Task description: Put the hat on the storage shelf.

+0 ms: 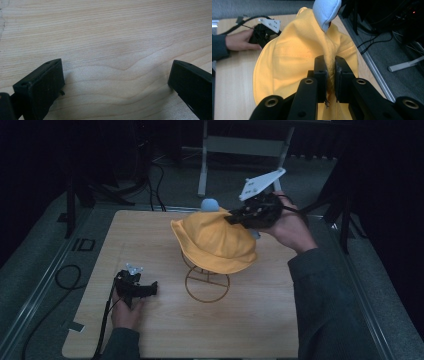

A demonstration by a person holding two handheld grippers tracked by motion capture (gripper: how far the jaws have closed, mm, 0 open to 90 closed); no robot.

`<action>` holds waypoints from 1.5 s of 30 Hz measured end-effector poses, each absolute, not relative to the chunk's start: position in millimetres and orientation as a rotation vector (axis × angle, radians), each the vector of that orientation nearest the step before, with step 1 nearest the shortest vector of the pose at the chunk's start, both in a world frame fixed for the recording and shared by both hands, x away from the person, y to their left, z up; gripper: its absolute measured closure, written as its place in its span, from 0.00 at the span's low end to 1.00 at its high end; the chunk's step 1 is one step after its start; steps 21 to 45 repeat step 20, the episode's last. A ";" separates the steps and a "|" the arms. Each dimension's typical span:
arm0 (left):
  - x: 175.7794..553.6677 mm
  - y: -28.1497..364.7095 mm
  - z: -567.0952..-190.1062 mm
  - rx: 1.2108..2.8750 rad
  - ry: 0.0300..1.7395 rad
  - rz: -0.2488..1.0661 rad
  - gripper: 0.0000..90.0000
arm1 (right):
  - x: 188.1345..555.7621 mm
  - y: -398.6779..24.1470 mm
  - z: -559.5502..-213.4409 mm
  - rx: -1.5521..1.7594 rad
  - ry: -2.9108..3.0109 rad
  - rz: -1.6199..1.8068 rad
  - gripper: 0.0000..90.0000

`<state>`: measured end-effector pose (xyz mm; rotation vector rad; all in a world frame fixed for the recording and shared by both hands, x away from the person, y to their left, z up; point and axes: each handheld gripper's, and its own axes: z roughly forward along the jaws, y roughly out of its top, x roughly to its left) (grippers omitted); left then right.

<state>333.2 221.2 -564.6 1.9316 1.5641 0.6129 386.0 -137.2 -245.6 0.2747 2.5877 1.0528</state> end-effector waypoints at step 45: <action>333.2 221.3 -564.5 1.933 1.564 0.612 0.00 | 390.2 -123.8 -255.9 0.407 2.534 1.023 0.11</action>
